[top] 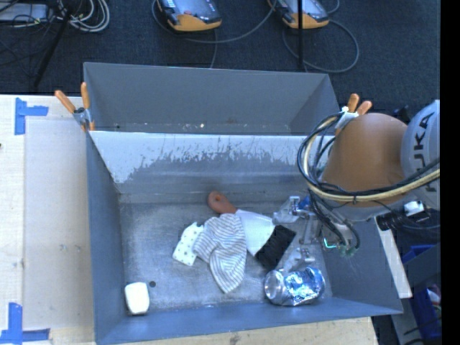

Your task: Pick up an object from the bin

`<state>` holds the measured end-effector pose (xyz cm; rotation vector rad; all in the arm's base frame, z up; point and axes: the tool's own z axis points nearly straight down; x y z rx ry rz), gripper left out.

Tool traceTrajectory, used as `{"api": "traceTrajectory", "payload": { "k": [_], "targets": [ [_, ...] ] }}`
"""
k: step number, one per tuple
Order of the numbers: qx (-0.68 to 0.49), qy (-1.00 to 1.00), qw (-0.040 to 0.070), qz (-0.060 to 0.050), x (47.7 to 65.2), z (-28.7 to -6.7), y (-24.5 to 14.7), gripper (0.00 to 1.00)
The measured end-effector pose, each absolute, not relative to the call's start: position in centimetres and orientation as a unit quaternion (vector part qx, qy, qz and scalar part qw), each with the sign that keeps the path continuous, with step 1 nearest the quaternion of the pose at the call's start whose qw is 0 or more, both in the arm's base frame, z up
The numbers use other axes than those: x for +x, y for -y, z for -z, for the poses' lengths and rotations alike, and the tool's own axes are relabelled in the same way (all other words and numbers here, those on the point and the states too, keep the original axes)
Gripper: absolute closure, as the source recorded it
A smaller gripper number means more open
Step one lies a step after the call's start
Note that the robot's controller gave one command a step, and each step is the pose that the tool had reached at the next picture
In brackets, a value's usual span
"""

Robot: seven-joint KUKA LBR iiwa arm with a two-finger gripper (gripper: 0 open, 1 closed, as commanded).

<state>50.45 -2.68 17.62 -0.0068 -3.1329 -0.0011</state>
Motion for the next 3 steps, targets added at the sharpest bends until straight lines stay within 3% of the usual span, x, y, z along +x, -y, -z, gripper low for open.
{"api": "traceTrajectory", "payload": {
  "k": [1, 2, 3],
  "targets": [
    [-0.002, 1.0, 0.001, 0.0, 50.6, -17.9, 2.7, 0.0],
    [0.027, 1.0, -0.003, 0.0, 52.7, -12.7, 2.9, 0.0],
    [-0.061, 0.998, 0.0, 0.0, 51.8, -9.3, 3.2, 1.0]
  ]
}}
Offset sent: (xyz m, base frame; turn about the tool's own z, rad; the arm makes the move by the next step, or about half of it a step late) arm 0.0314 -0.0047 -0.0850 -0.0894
